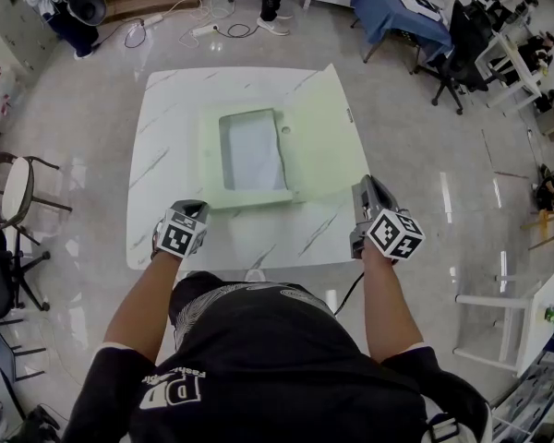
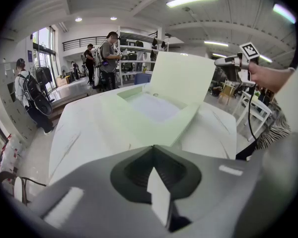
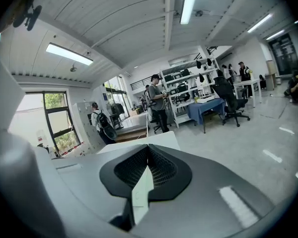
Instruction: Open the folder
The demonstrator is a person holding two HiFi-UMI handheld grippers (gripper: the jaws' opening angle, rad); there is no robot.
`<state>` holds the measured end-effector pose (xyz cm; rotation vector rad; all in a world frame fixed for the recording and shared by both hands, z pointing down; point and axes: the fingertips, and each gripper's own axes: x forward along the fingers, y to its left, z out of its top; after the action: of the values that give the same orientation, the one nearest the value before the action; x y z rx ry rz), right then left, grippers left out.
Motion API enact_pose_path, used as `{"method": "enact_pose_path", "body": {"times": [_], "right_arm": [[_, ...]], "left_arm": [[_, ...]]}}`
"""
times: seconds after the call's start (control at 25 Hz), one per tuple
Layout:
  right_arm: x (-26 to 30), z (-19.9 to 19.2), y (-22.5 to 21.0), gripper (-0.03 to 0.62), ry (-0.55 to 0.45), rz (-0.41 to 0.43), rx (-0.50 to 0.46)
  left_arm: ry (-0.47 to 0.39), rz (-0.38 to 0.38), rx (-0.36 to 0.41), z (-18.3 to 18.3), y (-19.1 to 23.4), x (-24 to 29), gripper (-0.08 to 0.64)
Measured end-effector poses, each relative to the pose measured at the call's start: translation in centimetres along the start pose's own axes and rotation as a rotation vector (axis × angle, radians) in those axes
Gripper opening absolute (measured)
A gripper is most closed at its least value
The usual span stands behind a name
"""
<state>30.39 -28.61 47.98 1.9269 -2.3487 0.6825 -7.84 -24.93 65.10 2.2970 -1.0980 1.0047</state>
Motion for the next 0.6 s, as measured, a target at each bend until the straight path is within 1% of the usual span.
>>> {"method": "enact_pose_path", "body": {"times": [0.12, 0.24, 0.32, 0.4, 0.6], "right_arm": [[-0.1, -0.7, -2.5, 0.003, 0.005, -0.040, 0.092], [0.0, -1.5, -4.7, 0.003, 0.016, -0.059, 0.191], [0.2, -1.8, -6.1, 0.003, 0.022, -0.074, 0.232], [0.4, -2.2, -7.1, 0.003, 0.031, -0.093, 0.251], [1.1, -3.3, -9.5, 0.003, 0.059, -0.146, 0.255]], "left_arm": [[0.001, 0.001, 0.004, -0.1, -0.1, -0.1, 0.057], [0.001, 0.003, 0.005, 0.0, -0.3, 0.0, 0.057], [0.001, 0.002, 0.006, 0.2, -0.2, 0.0, 0.057], [0.000, 0.001, 0.008, 0.2, -0.2, 0.0, 0.057], [-0.003, -0.003, 0.002, -0.1, -0.1, 0.1, 0.057]]}}
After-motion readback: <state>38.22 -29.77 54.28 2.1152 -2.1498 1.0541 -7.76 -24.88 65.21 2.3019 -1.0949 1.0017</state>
